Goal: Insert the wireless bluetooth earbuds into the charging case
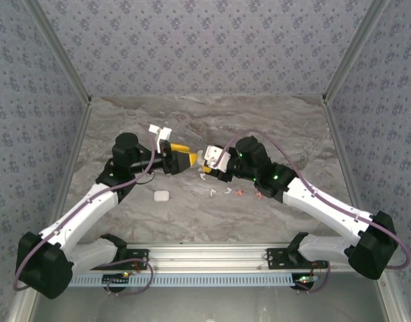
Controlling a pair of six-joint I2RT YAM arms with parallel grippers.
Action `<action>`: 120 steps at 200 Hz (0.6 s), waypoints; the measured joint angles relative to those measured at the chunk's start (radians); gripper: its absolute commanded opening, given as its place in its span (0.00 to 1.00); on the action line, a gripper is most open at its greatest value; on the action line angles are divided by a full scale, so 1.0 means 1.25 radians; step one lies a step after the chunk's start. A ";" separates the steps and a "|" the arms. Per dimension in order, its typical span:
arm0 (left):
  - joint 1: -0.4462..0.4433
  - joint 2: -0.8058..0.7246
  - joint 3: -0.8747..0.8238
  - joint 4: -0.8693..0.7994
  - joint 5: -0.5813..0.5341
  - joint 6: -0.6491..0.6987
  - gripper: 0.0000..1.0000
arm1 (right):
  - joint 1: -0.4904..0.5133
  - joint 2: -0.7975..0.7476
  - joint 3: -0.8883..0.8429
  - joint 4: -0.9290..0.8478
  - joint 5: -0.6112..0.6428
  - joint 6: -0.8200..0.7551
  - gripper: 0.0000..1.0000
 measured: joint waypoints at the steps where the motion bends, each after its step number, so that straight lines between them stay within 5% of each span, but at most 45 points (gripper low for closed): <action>1: -0.001 0.002 0.001 0.000 0.002 -0.001 0.89 | 0.000 0.000 0.001 0.000 0.000 0.000 0.44; 120: -0.035 0.059 0.047 0.003 0.047 -0.008 0.53 | 0.007 -0.008 0.029 0.016 0.000 -0.003 0.45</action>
